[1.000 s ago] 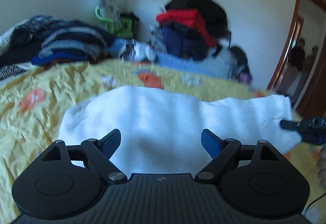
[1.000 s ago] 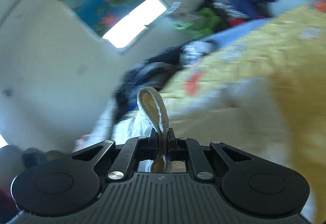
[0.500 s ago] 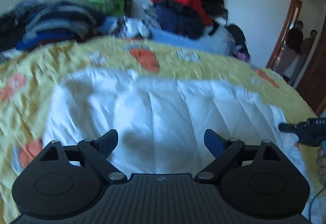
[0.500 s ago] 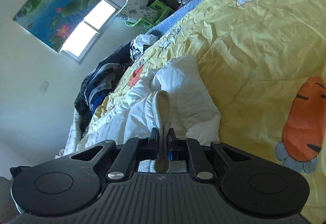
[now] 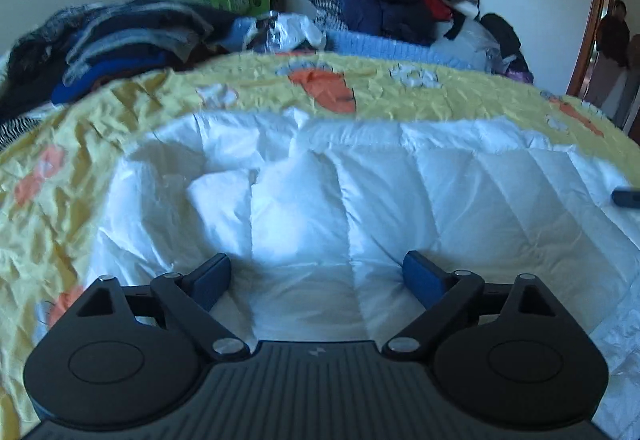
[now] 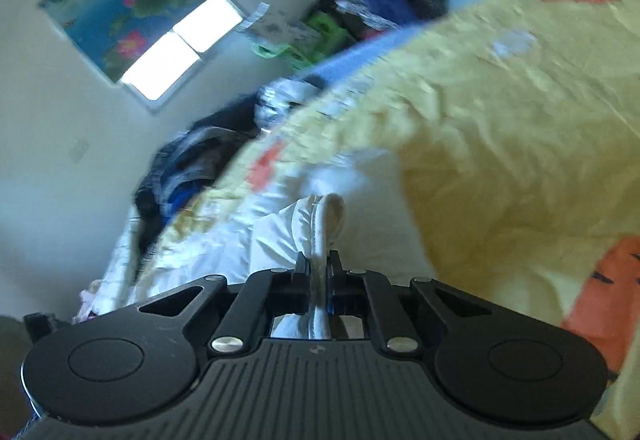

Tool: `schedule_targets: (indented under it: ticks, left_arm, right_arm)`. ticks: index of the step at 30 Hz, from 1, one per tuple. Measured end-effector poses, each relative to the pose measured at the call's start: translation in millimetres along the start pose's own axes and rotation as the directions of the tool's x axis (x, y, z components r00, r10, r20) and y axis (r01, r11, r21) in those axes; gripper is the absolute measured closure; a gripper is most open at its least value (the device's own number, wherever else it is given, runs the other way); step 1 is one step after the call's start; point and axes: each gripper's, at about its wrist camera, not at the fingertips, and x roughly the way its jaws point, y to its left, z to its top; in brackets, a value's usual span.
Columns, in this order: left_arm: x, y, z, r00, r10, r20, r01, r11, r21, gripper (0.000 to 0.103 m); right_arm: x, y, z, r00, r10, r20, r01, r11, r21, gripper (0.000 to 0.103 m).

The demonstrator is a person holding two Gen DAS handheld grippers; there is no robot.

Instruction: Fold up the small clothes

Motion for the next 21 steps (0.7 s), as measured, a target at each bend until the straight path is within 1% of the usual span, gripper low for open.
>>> schedule_targets:
  ticks: [2,3,6,7,8,9,10,11,12,13,14,15,16,17,18,20,21]
  left_arm:
    - [10.7,-1.0,-3.7,1.0,0.001,-0.016,-0.001,1.0,0.005,0.004]
    - [14.7,-0.9,-4.6,1.0,0.004,-0.022,-0.004,1.0,0.006,0.003]
    - [16.6,-0.3,-2.0,0.999,0.01,-0.036,-0.01,1.0,-0.001,0.003]
    - [13.1,-1.2,-0.7,0.999,0.018,-0.034,-0.018,1.0,0.007,0.003]
    - [6.2,-2.4,0.5,0.999,0.027,-0.025,-0.026,0.999,0.018,0.004]
    - [-3.1,-3.3,1.0,0.999,0.031,-0.009,-0.031,0.999,0.029,0.004]
    - [-15.7,-3.4,0.9,0.999,0.028,0.018,-0.029,0.999,0.039,0.004]
    - [-29.4,-2.7,0.2,0.998,0.022,0.052,-0.024,0.999,0.044,0.004]
    - [-43.1,-1.1,-0.3,0.996,0.017,0.09,-0.022,0.999,0.048,0.004]
    - [-54.9,0.6,-0.3,0.992,0.018,0.125,-0.025,0.998,0.053,0.004]
    - [-65.5,2.3,0.2,0.986,0.029,0.164,-0.039,0.997,0.06,0.004]
    - [-72.9,3.2,0.8,0.978,0.05,0.203,-0.065,0.995,0.071,0.004]
    - [-75.2,2.7,2.8,0.969,0.078,0.233,-0.099,0.992,0.082,0.004]
    - [-73.1,1.9,5.4,0.962,0.109,0.25,-0.136,0.987,0.091,0.004]
    - [-65.7,0.7,9.2,0.96,0.14,0.243,-0.169,0.981,0.098,0.004]
    - [-45.6,-3.1,16.1,0.959,0.191,0.207,-0.213,0.973,0.09,0.004]
    - [-35.2,-4.4,17.4,0.962,0.196,0.192,-0.216,0.972,0.089,0.004]
  right_arm:
    - [15.4,-9.8,-9.6,0.998,-0.037,-0.058,0.037,0.999,0.003,0.094]
    - [20.5,-10.8,-15.5,0.997,-0.05,-0.063,0.049,0.999,-0.012,0.094]
    - [24.1,-11.2,-21.4,0.998,-0.051,-0.037,0.051,0.999,0.017,0.094]
    - [24.2,-10.0,-21.5,0.998,-0.055,-0.028,0.055,0.998,0.017,0.092]
    - [22.3,-8.4,-20.5,0.999,-0.051,-0.018,0.051,0.998,0.024,0.086]
    - [18.4,-8.2,-18.9,0.998,-0.053,-0.014,0.054,0.998,0.038,0.078]
    - [13.8,-7.1,-17.7,0.998,-0.059,-0.009,0.059,0.997,0.049,0.067]
    - [5.6,-6.8,-14.4,0.999,-0.053,0.011,0.052,0.997,0.063,0.06]
    - [-7.8,-6.0,-11.4,0.996,-0.053,0.07,0.048,0.996,0.075,0.056]
    - [-22.0,-5.5,-10.7,0.989,-0.059,0.137,0.049,0.996,0.08,0.055]
    - [-36.9,-2.5,-8.9,0.973,-0.071,0.221,0.054,0.995,0.082,0.055]
    - [-49.0,3.9,-8.6,0.958,-0.07,0.278,0.051,0.996,0.073,0.055]
    - [-55.2,13.8,-7.3,0.95,-0.038,0.311,0.025,0.999,0.046,0.055]
    - [-52.9,25.2,-5.8,0.953,-0.001,0.304,-0.003,1.0,0.012,0.055]
    - [-46.8,36.4,-5.6,0.96,0.023,0.278,-0.017,1.0,-0.023,0.054]
    - [-18.4,68.5,-9.2,0.981,0.034,0.191,-0.005,0.989,-0.146,0.048]
    - [-2.6,80.3,-12.2,0.987,0.03,0.157,0.003,0.979,-0.205,0.04]
